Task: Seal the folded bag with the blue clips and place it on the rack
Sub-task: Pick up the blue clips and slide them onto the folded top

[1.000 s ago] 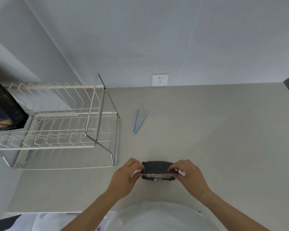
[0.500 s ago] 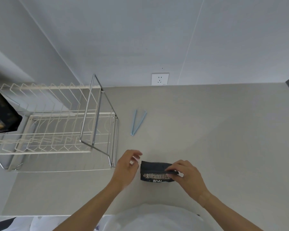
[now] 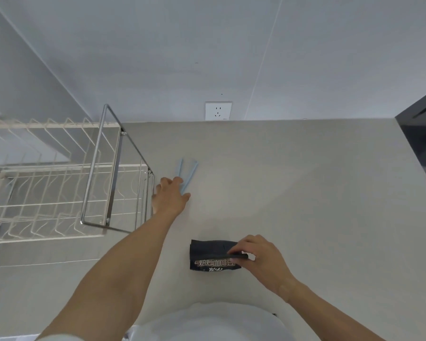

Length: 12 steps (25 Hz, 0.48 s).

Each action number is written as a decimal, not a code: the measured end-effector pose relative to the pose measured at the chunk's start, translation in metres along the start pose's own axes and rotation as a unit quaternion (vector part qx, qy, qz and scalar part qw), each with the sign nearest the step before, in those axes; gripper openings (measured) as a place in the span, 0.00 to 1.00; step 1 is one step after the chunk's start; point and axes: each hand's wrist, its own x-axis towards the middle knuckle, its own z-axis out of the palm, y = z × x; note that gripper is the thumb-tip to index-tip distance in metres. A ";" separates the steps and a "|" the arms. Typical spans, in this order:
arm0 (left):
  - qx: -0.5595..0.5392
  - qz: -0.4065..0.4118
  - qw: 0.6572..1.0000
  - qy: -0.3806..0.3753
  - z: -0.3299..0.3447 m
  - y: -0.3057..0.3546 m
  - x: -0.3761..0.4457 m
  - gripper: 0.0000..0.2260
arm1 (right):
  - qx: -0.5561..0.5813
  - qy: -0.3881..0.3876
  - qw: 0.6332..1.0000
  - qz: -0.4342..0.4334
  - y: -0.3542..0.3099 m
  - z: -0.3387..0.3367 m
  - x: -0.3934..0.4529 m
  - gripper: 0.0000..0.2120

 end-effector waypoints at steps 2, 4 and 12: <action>0.061 0.029 0.998 0.001 0.002 -0.001 0.003 0.15 | -0.002 -0.005 1.000 0.001 0.000 -0.001 0.000 0.06; 0.085 0.035 0.996 0.014 0.004 -0.003 0.003 0.10 | -0.008 -0.008 1.000 -0.002 0.001 -0.002 0.001 0.06; -0.197 0.048 0.975 0.094 -0.016 0.003 -0.053 0.03 | 0.008 -0.008 1.000 0.002 0.002 -0.002 0.003 0.06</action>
